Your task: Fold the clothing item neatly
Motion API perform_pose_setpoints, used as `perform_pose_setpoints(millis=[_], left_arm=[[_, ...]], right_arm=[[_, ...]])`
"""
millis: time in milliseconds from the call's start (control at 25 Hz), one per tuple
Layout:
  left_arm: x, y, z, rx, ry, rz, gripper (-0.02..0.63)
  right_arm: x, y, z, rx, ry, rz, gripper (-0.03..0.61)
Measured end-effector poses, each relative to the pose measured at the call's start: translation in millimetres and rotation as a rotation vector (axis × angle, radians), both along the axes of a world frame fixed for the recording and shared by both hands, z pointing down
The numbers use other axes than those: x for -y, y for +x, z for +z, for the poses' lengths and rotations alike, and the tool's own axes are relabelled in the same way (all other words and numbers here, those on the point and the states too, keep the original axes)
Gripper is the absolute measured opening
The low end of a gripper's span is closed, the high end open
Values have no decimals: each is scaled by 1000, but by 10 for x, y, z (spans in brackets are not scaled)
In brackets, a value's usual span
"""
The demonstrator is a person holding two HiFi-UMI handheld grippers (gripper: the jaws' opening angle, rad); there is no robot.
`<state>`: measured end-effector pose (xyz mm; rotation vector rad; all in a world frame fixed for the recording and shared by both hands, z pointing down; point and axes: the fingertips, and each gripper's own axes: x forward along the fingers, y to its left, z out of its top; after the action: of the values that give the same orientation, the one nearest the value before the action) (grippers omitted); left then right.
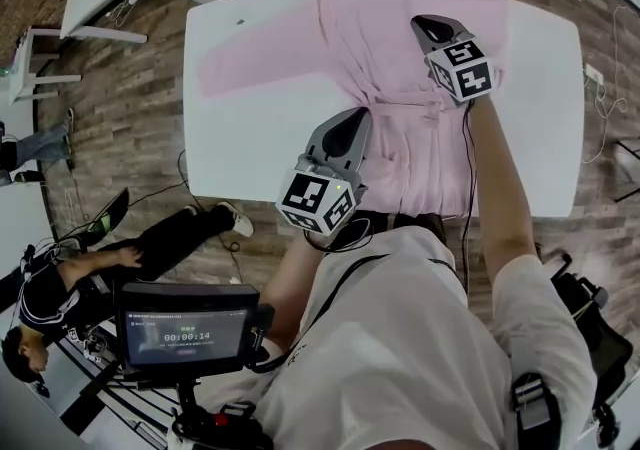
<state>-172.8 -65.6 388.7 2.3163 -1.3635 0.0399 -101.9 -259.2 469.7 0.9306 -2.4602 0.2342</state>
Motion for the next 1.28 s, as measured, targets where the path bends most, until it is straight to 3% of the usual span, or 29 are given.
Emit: perform_pose_setpoints(millis=[360, 720, 960, 1200, 1280], left_arm=[[-64, -236, 117, 2, -27, -48, 2], [-45, -347, 233, 14, -55, -62, 2], [-7, -393, 289, 15, -68, -77, 2], [52, -336, 304, 0, -72, -75, 2], [74, -291, 307, -8, -72, -67, 2]], right_arm=[[-222, -435, 364, -43, -43, -84, 21], [-426, -765, 885, -196, -43, -207, 21], [-473, -866, 1053, -238, -62, -265, 21], [-686, -950, 1035, -192, -132, -359, 150], [-744, -927, 954, -146, -147, -364, 158]])
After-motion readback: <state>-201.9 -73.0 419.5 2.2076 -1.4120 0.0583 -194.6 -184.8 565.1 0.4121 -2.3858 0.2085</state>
